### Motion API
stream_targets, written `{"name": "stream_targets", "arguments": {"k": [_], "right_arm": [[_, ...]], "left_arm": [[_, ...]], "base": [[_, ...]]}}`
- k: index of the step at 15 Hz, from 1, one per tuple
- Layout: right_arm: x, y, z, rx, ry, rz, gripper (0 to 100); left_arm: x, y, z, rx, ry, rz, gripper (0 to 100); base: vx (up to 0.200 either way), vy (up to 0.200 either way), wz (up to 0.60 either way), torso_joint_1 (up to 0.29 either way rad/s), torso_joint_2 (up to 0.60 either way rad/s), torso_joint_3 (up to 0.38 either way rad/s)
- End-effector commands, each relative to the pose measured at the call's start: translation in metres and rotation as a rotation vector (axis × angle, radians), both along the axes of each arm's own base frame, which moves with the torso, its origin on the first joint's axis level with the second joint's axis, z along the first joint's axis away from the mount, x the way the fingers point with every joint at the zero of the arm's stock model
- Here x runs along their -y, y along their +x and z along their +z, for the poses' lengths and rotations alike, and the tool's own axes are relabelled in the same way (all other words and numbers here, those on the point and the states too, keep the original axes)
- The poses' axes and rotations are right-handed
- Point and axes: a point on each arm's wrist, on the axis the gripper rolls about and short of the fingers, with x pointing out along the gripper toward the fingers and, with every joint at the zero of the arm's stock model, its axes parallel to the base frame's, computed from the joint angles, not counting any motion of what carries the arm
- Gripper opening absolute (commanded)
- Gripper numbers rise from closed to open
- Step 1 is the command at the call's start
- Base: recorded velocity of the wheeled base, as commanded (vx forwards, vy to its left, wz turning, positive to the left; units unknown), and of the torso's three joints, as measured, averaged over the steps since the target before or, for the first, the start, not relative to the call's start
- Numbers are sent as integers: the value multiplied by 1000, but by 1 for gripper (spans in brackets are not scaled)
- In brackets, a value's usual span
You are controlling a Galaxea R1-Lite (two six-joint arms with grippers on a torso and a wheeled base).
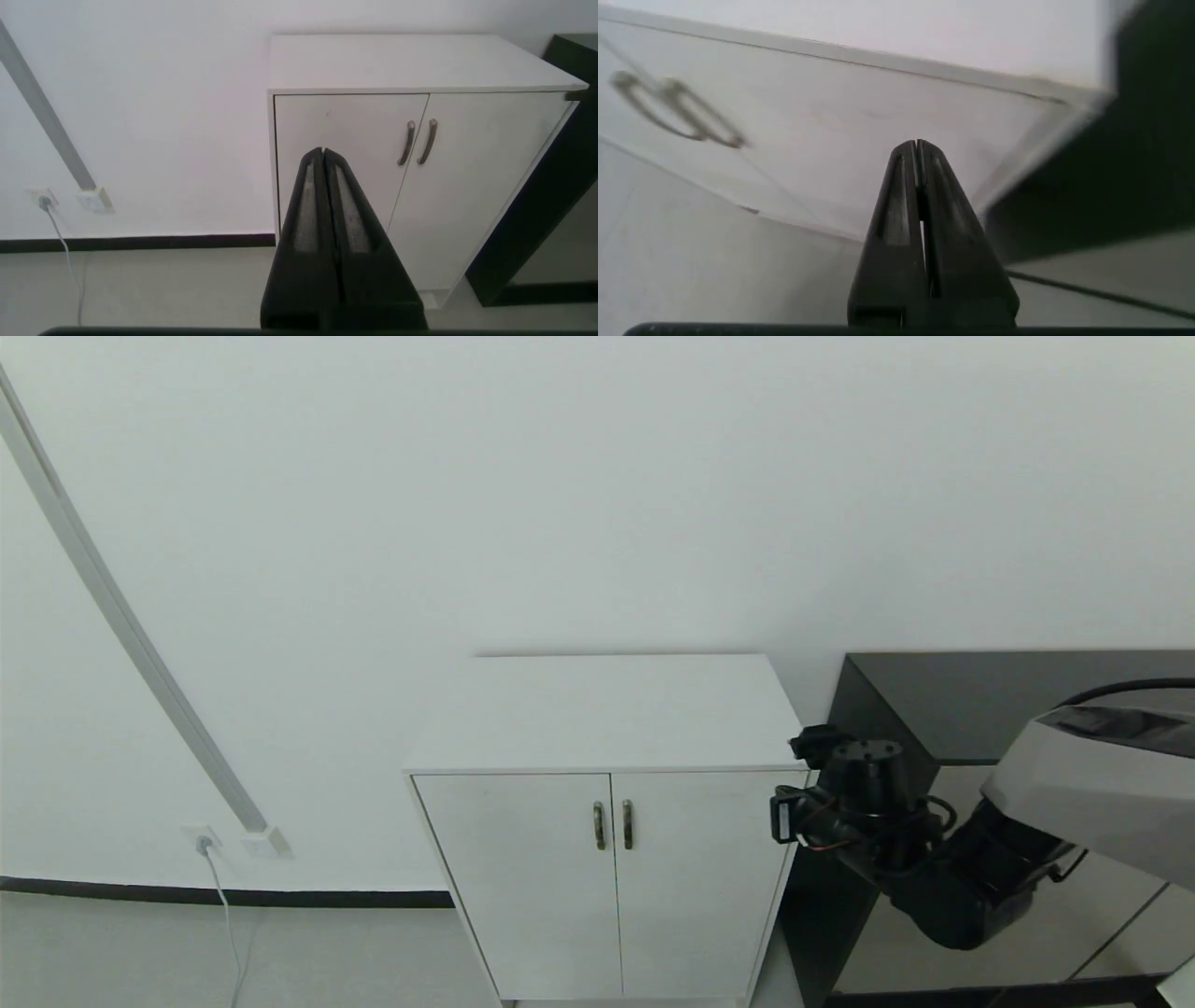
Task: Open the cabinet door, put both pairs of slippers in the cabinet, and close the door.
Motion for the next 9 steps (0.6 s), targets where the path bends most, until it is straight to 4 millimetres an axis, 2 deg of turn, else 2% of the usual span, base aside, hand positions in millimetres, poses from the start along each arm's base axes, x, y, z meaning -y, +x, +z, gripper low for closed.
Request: {"name": "stream_targets", "arguments": {"k": [1, 4, 9], "right_arm": [[48, -27, 22, 33, 11, -98, 0], [92, -58, 36, 55, 10, -200, 0], [132, -115, 47, 29, 0, -308, 0]], "left_arm": [[0, 0, 0, -1, 0, 0, 0], [0, 0, 0, -1, -2, 0, 0], [0, 0, 0, -1, -3, 0, 0]], "base": [[0, 0, 0, 0, 0, 0], [0, 0, 0, 0, 0, 0], [0, 0, 0, 0, 0, 0]]}}
